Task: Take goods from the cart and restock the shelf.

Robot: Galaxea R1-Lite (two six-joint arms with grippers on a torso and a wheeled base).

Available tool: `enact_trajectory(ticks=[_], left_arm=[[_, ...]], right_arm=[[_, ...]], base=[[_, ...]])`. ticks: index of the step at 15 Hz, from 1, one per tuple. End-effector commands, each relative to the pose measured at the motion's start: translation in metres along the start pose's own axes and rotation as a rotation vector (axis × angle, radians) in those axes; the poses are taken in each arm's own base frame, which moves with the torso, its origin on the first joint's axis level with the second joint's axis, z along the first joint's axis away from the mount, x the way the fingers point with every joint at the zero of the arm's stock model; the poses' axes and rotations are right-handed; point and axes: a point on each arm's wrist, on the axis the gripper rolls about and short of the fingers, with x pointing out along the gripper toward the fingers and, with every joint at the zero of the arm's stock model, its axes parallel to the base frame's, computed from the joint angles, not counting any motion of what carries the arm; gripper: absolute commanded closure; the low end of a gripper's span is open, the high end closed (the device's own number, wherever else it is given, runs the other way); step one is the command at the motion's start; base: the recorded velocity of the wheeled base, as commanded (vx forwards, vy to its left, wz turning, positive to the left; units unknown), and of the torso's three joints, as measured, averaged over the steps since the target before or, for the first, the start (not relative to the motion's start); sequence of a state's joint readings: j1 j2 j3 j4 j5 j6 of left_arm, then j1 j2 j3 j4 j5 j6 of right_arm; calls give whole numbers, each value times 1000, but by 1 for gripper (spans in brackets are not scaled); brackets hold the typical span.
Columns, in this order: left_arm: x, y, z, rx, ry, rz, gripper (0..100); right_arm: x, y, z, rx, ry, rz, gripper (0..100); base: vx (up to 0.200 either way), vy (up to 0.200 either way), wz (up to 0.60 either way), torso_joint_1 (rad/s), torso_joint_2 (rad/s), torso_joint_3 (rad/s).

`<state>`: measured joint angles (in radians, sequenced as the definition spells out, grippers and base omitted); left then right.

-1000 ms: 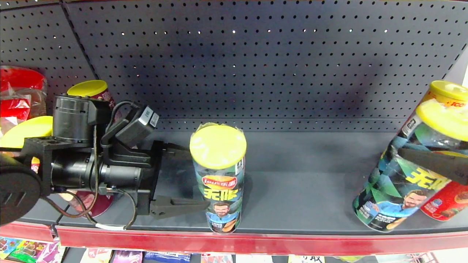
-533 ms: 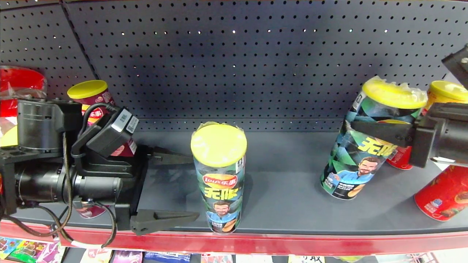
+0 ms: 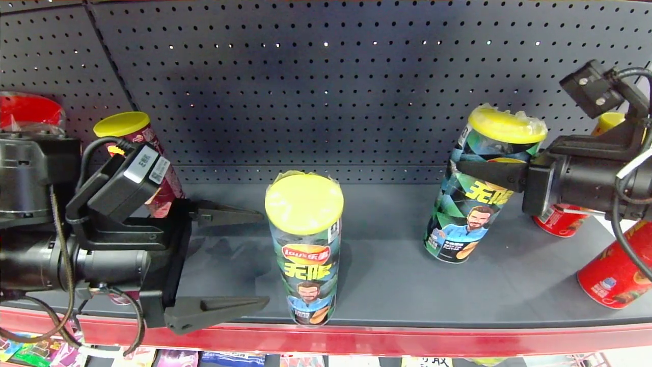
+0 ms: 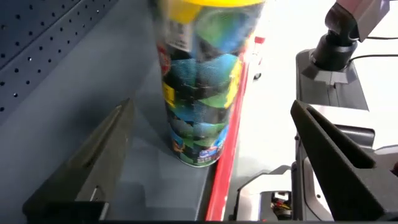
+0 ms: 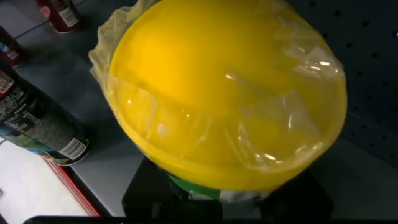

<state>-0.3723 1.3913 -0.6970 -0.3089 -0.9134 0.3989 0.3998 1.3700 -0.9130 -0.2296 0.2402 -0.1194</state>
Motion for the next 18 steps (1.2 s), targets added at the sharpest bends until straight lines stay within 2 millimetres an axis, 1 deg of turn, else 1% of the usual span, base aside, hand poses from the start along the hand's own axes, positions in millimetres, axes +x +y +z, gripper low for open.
enact_trajectory(ticks=[1,5,6,10,12,15,18], left_arm=[[-7,-9,2,7,-9,9,0],[-18,-24,1,10,-12,45,0],[-24,-30,4,0,-18,81,0],[-39,-47,7,-4,-25,185,0],[-46,-53,8,12,-13,296,0],[-58,-68,6,12,-20,391,0],[-72,-83,2,19,-1,587,0]], right_arm=[[4,-1,-2,2,10,2,100],[7,-2,1,-5,5,2,100],[9,-1,1,-7,5,5,100],[11,4,2,-18,5,26,100],[13,10,2,-24,5,50,100],[19,16,3,-29,10,73,100],[42,20,4,-47,-48,70,100]], base=[[0,0,0,0,0,0],[0,0,0,0,0,0],[0,0,0,0,0,0],[0,0,0,0,0,0],[0,0,0,0,0,0],[0,0,0,0,0,0],[0,0,0,0,0,0]])
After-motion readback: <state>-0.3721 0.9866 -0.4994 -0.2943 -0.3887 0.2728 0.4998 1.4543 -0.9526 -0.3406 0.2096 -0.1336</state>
